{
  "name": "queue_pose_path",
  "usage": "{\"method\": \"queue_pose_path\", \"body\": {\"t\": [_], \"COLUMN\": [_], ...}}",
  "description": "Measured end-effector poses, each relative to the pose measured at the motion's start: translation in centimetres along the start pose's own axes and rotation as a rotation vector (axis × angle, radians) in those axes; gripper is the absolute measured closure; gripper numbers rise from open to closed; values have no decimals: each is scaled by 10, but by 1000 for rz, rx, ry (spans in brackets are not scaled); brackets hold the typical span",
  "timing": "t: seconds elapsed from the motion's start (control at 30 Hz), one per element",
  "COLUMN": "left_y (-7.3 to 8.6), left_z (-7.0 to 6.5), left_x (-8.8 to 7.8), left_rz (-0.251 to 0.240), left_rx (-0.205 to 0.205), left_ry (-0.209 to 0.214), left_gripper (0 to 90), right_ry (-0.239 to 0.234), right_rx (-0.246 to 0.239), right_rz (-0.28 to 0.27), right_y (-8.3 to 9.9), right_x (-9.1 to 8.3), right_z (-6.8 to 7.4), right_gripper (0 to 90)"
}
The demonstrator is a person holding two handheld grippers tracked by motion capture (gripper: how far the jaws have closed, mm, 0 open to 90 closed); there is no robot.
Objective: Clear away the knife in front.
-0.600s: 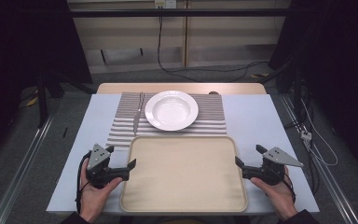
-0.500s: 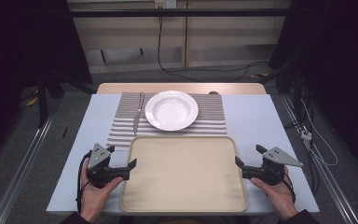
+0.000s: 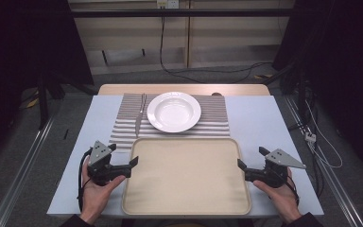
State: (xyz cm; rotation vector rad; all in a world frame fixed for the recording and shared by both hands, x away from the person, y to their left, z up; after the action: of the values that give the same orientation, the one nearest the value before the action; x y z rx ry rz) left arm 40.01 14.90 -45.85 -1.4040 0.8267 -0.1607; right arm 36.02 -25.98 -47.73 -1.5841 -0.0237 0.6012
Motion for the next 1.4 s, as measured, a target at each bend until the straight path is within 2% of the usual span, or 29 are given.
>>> {"method": "queue_pose_path", "body": {"t": [0.3, 0.7, 0.77, 0.93, 1.03, 1.1, 1.23, 1.3, 1.4], "left_y": [-7, -26, -27, -32, -37, -40, -48, -52, -55], "left_z": [6, 26, 30, 37, 44, 48, 55, 58, 60], "left_x": [11, 35, 44, 55, 60, 63, 69, 73, 75], "left_rz": [29, 61, 93, 111, 122, 129, 114, 130, 125], "left_rx": [-10, 28, 51, 36, 48, 36, 17, 35, 20], "left_ry": [-9, -46, -57, -52, -67, -76, -93, -94, -96], "left_gripper": [68, 86, 85, 89, 90, 91, 102, 103, 108], "right_ry": [-2, -14, -10, -14, -17, -14, -20, -19, -19], "right_rx": [-1, 0, 3, 1, 1, 0, -2, -1, 1], "right_rz": [1, 1, 4, 6, 7, 8, 7, 9, 9], "right_y": [0, 0, 0, 0, 0, 0, 0, 0, 0], "right_x": [0, 1, 1, 2, 2, 2, 3, 3, 4], "right_z": [0, 1, 0, 0, 1, 0, 1, 1, 2], "right_gripper": [73, 72, 72, 72, 72, 73, 72, 72, 72]}}
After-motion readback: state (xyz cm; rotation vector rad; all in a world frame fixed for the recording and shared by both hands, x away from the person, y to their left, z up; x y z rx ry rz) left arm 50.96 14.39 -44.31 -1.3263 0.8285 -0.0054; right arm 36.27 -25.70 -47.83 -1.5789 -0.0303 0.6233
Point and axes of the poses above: each handheld gripper's, and its own axes: x roughly forward along the jaws, y roughly out of its underside, z roughly to its left, the point moved 9 cm from there along x, roughly forward along the jaws, and after that the axes turned 2 degrees about -z, right-handed, at the moved point
